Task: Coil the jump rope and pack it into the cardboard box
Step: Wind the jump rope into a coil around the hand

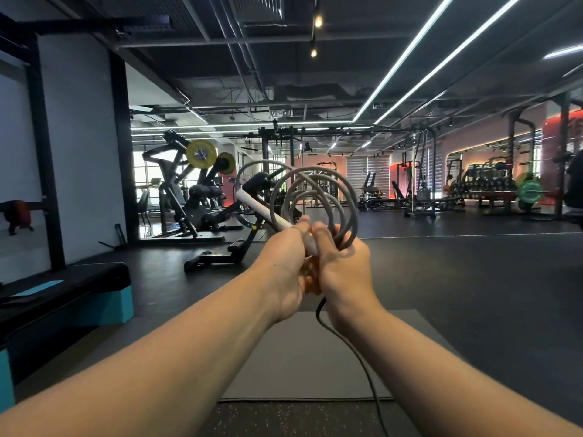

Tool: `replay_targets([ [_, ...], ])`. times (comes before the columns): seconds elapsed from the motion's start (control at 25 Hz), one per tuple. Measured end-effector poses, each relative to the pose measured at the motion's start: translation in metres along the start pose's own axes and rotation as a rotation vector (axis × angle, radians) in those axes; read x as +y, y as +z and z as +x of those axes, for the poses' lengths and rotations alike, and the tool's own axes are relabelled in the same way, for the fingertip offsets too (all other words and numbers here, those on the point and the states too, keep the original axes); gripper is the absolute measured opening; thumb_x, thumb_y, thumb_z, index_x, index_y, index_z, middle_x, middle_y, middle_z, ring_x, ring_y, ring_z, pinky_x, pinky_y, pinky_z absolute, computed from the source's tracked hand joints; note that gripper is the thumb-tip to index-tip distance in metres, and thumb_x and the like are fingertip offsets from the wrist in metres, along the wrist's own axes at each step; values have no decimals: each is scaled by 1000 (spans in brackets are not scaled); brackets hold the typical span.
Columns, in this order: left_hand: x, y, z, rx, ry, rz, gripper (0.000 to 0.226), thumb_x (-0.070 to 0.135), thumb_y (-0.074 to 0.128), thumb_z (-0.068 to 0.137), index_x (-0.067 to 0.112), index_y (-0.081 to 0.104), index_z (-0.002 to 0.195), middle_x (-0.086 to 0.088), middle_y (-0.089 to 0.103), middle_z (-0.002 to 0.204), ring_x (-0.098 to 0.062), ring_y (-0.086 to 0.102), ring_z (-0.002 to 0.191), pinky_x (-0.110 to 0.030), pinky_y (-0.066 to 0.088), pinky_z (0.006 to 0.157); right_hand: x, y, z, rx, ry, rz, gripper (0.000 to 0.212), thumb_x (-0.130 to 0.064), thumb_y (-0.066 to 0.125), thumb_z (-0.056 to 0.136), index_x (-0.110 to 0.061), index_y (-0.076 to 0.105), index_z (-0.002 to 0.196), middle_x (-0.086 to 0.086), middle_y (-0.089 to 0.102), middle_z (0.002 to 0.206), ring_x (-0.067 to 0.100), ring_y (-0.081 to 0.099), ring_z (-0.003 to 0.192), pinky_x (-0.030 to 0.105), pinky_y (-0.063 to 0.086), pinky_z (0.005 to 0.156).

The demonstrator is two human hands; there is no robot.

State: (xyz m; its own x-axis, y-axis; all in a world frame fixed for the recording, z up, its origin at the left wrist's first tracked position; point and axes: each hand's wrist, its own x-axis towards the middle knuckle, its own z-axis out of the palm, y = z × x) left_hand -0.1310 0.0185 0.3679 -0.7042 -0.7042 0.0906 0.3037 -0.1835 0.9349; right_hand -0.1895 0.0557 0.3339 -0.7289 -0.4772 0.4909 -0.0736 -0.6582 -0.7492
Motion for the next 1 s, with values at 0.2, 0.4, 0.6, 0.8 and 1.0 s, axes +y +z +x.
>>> replay_targets([
  [0.2, 18, -18, 7, 37, 135, -235, 5, 13, 69, 91, 9, 66, 94, -1, 69, 65, -22, 67, 73, -35, 58, 73, -21, -15, 18, -198, 162, -42, 13, -9, 60, 99, -2, 67, 90, 9, 47, 64, 7, 29, 33, 17, 24, 31],
  [0.4, 24, -24, 9, -57, 119, -268, 38, 48, 69, 85, 13, 58, 74, 2, 51, 57, -19, 64, 75, -42, 55, 96, -37, -22, 28, -312, 268, -113, 17, -17, 65, 97, -1, 69, 99, 4, 58, 70, 3, 29, 33, 16, 23, 31],
  [0.6, 18, -2, 8, 135, 149, -406, 48, 58, 48, 96, 10, 52, 89, -3, 62, 74, -19, 64, 70, -39, 59, 81, -20, -24, 18, -372, 325, 132, 47, -37, 79, 78, -8, 71, 114, 3, 68, 95, 5, 36, 44, 18, 31, 38],
  [0.8, 4, 10, 3, 189, 123, -323, 56, 64, 45, 95, 17, 67, 74, 4, 74, 84, -21, 65, 83, -45, 53, 97, 11, -12, -4, -151, 272, 135, 55, -56, 89, 54, -21, 80, 95, 15, 61, 94, 15, 49, 63, 23, 34, 52],
  [1.0, -18, -14, -3, 138, 41, -192, 39, 54, 70, 85, 21, 77, 65, 2, 75, 76, -21, 67, 91, -46, 48, 98, -11, -13, -7, -117, 193, 16, 25, -34, 69, 94, -10, 62, 90, -6, 63, 51, 0, 49, 31, 15, 34, 30],
])
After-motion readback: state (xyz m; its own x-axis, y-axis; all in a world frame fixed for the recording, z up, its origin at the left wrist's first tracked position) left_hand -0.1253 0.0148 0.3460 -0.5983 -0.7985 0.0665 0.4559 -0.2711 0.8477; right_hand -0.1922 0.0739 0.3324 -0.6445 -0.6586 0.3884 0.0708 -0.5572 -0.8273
